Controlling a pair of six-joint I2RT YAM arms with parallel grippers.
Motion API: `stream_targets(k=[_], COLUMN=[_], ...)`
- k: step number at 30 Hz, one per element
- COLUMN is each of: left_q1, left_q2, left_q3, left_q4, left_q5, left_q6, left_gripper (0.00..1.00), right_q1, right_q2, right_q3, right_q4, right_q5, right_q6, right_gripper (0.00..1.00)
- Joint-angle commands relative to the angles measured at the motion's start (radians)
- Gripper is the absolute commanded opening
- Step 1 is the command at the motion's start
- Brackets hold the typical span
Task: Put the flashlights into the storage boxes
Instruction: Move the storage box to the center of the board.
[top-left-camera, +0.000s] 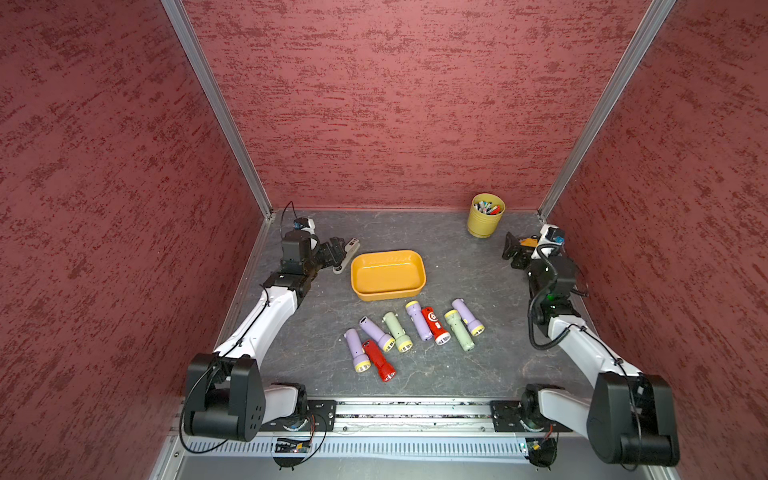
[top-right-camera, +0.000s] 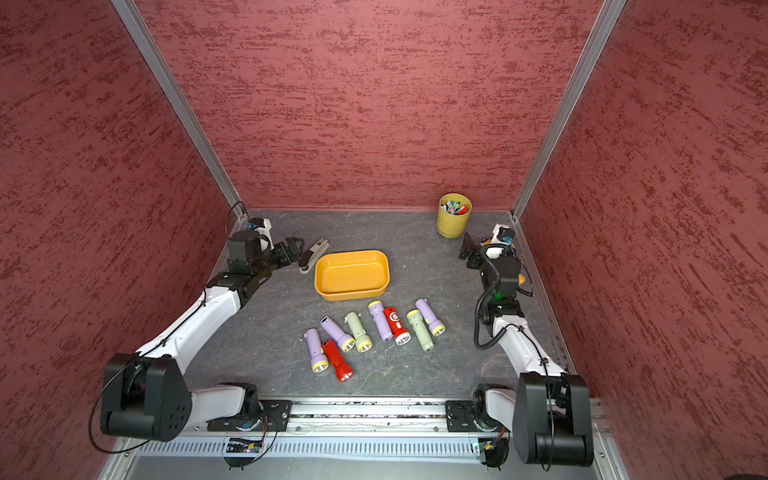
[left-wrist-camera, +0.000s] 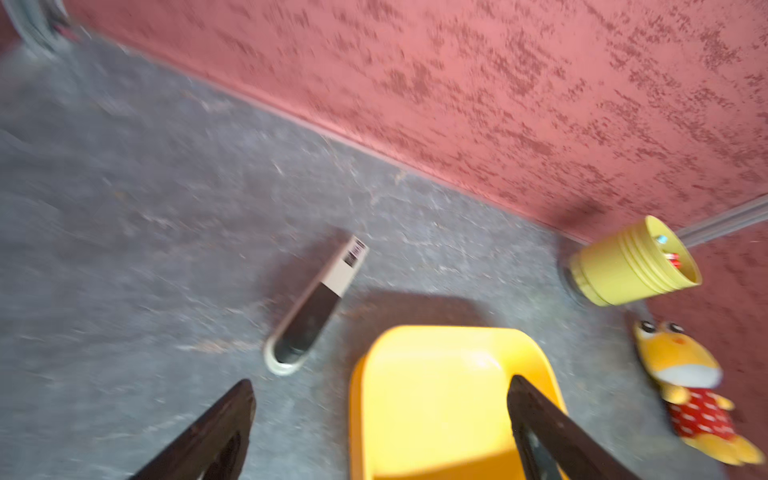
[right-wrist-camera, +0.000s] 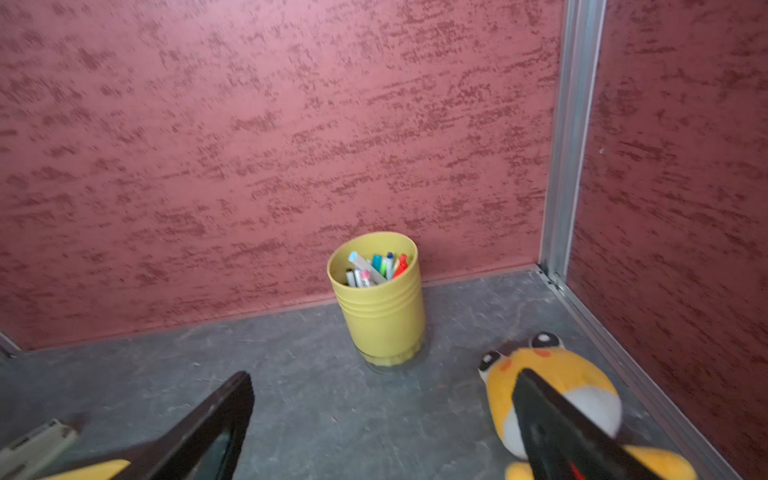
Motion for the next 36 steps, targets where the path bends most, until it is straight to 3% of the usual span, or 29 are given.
stream_targets(k=[1,10,14,21,36], left_q1=[-0.025,-0.073,-0.09,-0.108,-0.201], left_q2=[0.047,0.27,0.336,0.448,0.532], left_q3=[0.042,0.143,0.184,0.283,0.362], left_q4=[-0.146,-0.167,-0.171,-0.23,-0.192], left_q5=[0.126,0.217,0.192,0.11,0.18], left_q6=[-0.101,-0.132,-0.135,-0.099,-0.101], left_gripper=[0.94,0.92,0.92,0.92,0.92], right_q1=[0.014,0.18,0.228,0.233,0.233], right_q2=[0.061,0.285,0.385,0.436,0.377], right_q3=[0.088,0.256,0.314,0.33,0.371], right_q4=[-0.306,-0.335,-0.311,-0.335,-0.612], right_q5=[-0.164,-0.435,-0.49,-0.458,-0.3], right_q6=[0.166,0.364,0.422,0.412,0.235], right_gripper=[0.99,0.99,0.99,0.99,0.99])
